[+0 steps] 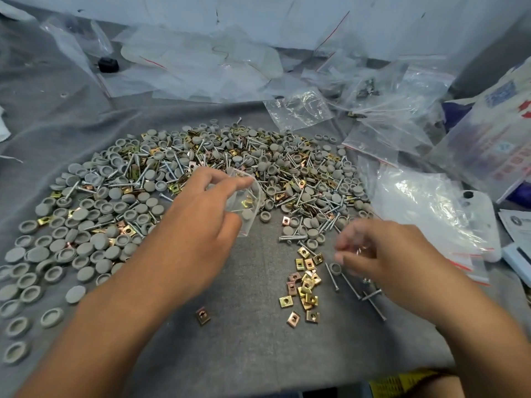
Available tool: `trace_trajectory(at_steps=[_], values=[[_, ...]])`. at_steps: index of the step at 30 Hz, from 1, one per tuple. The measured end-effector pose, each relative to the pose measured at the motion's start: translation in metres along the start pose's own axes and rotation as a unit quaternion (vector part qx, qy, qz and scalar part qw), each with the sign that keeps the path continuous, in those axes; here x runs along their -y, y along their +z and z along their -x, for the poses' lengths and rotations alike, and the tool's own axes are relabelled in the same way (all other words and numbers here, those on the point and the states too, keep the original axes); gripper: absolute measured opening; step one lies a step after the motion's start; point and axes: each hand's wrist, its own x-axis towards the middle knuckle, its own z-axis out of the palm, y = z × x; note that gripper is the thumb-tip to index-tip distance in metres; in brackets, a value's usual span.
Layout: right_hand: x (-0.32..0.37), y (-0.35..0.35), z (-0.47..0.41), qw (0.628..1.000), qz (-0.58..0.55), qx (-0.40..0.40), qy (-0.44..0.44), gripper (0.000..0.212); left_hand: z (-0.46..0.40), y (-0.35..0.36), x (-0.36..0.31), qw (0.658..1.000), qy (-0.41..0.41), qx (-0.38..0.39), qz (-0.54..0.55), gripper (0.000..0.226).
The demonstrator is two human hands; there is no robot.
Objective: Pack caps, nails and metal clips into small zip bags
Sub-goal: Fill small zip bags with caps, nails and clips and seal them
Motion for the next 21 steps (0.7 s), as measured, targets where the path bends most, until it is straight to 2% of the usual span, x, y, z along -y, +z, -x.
trace_trajectory(at_steps=[3, 7, 13, 17, 21], values=[[-0.008, 0.003, 0.001, 0.991, 0.091, 0.043, 0.086, 0.025, -0.001, 0.000, 0.002, 1.000, 0.004, -0.004, -0.002, 0.059], [-0.003, 0.008, 0.004, 0.977, 0.168, 0.061, 0.112, 0.023, -0.001, 0.001, 0.003, 1.000, 0.006, -0.009, 0.004, 0.058], [0.007, 0.002, 0.002, 0.982, 0.154, 0.048, 0.101, 0.011, -0.003, 0.002, 0.010, 0.999, 0.032, -0.009, -0.012, 0.057], [0.007, 0.005, 0.000, 0.974, 0.198, 0.048, 0.095, 0.016, -0.005, 0.007, 0.015, 0.999, 0.045, -0.012, -0.016, 0.055], [0.004, 0.003, 0.003, 0.984, 0.148, 0.020, 0.100, 0.025, -0.003, 0.009, 0.012, 0.999, 0.043, -0.004, -0.017, 0.054]])
